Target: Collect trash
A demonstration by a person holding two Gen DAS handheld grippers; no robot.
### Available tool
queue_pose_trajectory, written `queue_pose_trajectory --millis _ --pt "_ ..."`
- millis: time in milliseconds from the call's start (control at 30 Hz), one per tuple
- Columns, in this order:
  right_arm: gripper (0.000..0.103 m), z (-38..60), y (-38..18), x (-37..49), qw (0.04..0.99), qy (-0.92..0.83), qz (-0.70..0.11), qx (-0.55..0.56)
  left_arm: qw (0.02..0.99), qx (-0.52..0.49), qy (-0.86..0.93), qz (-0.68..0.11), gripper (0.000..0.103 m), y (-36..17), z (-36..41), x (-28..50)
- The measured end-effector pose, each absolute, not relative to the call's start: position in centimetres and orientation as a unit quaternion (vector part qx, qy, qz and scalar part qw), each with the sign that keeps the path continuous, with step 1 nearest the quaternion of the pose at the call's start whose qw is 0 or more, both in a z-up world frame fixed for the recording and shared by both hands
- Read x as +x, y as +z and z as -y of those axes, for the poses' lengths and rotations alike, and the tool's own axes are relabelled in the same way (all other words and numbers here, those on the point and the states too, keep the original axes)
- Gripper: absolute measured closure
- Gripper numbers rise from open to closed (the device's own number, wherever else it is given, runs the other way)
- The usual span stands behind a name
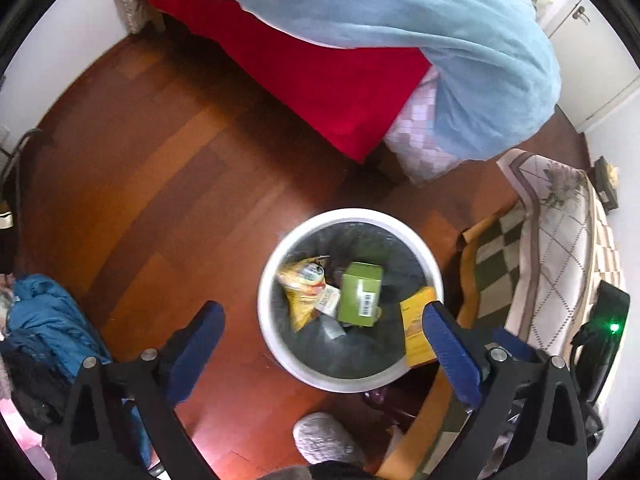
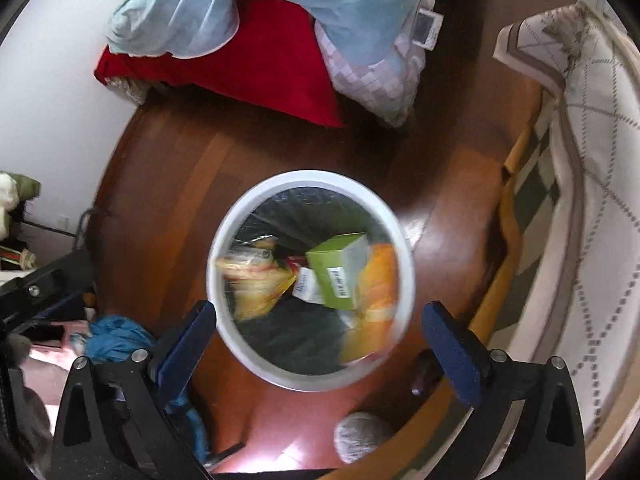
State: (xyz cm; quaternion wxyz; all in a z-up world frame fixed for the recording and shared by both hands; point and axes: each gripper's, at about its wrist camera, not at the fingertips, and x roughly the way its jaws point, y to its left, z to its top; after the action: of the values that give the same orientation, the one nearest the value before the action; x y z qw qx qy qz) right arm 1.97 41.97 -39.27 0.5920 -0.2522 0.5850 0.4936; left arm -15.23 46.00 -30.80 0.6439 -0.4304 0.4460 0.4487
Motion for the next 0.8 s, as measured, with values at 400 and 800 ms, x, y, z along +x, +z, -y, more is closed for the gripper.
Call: queue_pose_trajectory --millis 400,800 --pt "0.000 -36.7 -31.6 1.0 0.627 0.503 -0.522 -0.286 0.651 -0.350 0.518 -0.430 0.002 -25.9 -38.4 -18.5" --pt "0.000 -27.0 -21.7 -1.2 0.646 0.545 -0.474 -0.246 0.693 -0.305 0.524 -0.389 0.002 -17.5 -29.6 -20.6"
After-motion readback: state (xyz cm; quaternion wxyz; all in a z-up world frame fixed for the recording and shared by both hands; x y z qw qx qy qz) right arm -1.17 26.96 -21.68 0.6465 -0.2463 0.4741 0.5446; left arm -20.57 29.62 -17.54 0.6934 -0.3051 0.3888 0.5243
